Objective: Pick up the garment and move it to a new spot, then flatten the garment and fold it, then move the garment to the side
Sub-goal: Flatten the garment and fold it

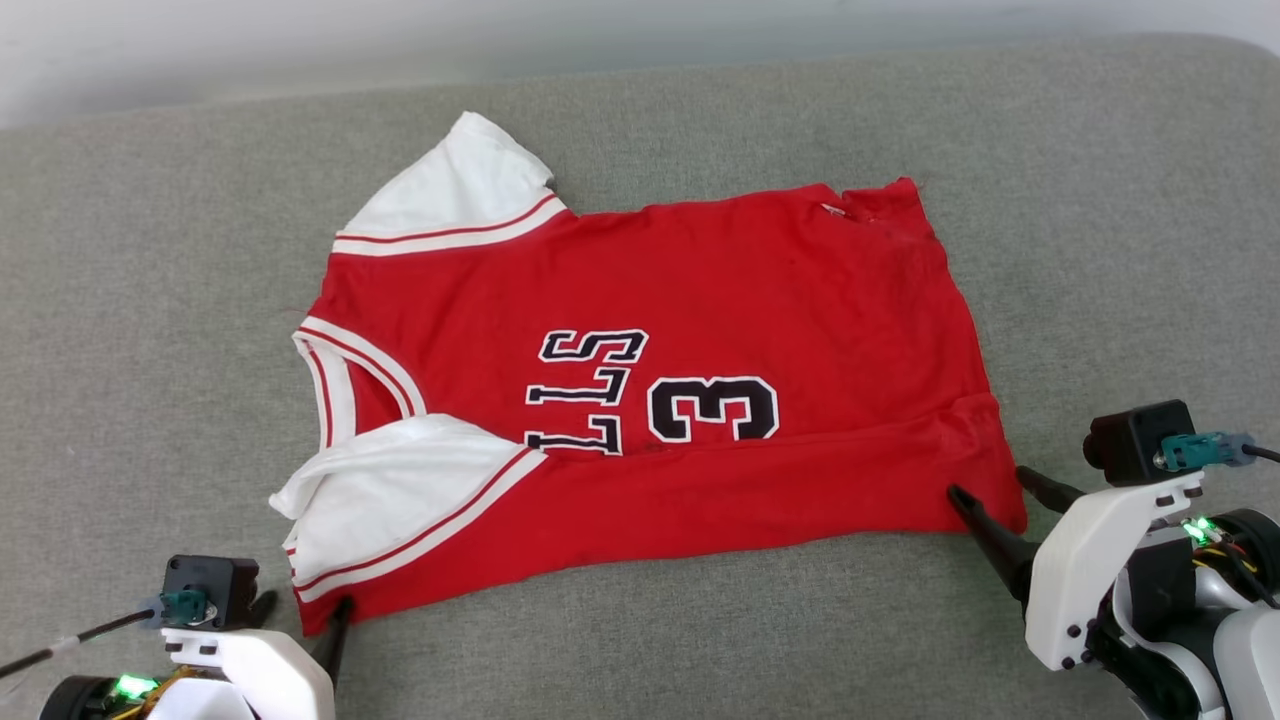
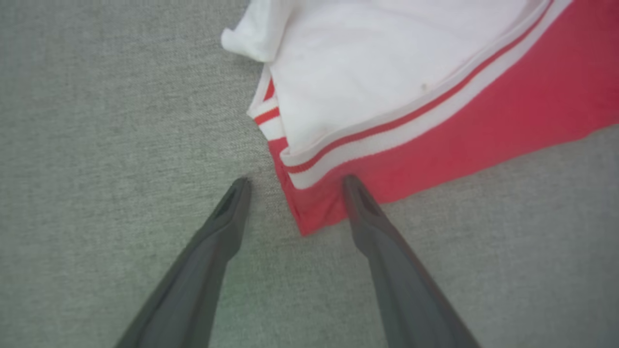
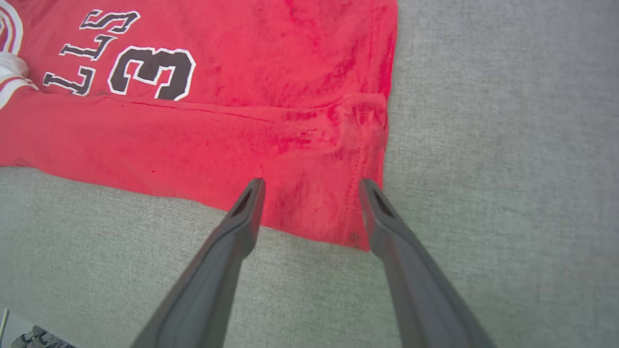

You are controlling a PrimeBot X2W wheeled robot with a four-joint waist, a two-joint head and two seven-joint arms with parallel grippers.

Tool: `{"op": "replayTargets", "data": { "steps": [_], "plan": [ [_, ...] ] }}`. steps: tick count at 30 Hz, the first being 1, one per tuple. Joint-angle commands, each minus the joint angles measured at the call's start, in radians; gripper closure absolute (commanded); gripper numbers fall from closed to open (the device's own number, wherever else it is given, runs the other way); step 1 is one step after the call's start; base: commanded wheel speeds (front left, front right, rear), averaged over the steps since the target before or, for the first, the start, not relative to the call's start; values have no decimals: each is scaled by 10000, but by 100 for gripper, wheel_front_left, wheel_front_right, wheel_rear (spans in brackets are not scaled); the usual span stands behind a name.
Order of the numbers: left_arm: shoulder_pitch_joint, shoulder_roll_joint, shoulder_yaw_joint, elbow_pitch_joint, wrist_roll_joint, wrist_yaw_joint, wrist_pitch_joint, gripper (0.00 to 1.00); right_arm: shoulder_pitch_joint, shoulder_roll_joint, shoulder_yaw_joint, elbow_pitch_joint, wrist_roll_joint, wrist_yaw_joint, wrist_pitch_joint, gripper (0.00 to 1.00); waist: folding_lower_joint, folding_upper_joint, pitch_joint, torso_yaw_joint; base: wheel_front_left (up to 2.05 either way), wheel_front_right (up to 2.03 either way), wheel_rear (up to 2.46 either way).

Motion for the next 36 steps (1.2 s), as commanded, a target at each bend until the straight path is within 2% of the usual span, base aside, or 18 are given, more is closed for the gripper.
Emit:
{"op": "replayTargets", "data": {
  "steps": [1, 7, 8, 10, 15, 21, 29, 36],
  "plan": [
    [-159, 79, -131, 197, 182, 122, 173, 0, 112, 135, -44, -193, -78, -3, 35, 0, 1, 0, 190, -32, 0, 0, 0],
    [-261, -267, -546, 632, -115, -297, 580, 0, 94, 191, -74, -480, -159, -3, 39, 0, 1, 0, 474, -48, 0, 0, 0],
    [-290, -336, -634, 715, -161, -421, 630, 36, 96, 163, -85, -501, -178, -3, 43, 0, 1, 0, 496, -46, 0, 0, 0],
    [-404, -507, -760, 822, -279, -685, 618, 100, 133, 72, -95, -529, -316, -3, 58, 0, 1, 0, 492, -29, 0, 0, 0],
    [-546, -638, -668, 779, -388, -967, 211, 100, 295, -84, -253, -406, -746, -3, 41, 0, 1, 0, 234, 113, 0, 0, 0],
    [-463, -480, -248, -115, -473, -903, -263, 100, 365, 31, -585, 78, -1344, -3, 153, 0, 1, 0, -7, 343, 0, 0, 0],
    [-236, -195, -155, -1546, -380, -698, -222, 100, 40, 317, -874, 1094, -1506, -3, 275, 0, 1, 0, 129, 703, 0, 0, 0],
    [-290, -95, -262, -1860, -236, -619, -96, 100, -120, 613, -664, 1978, -1297, 0, 294, 0, 1, 0, 456, 932, 0, 0, 0]
  ]
}}
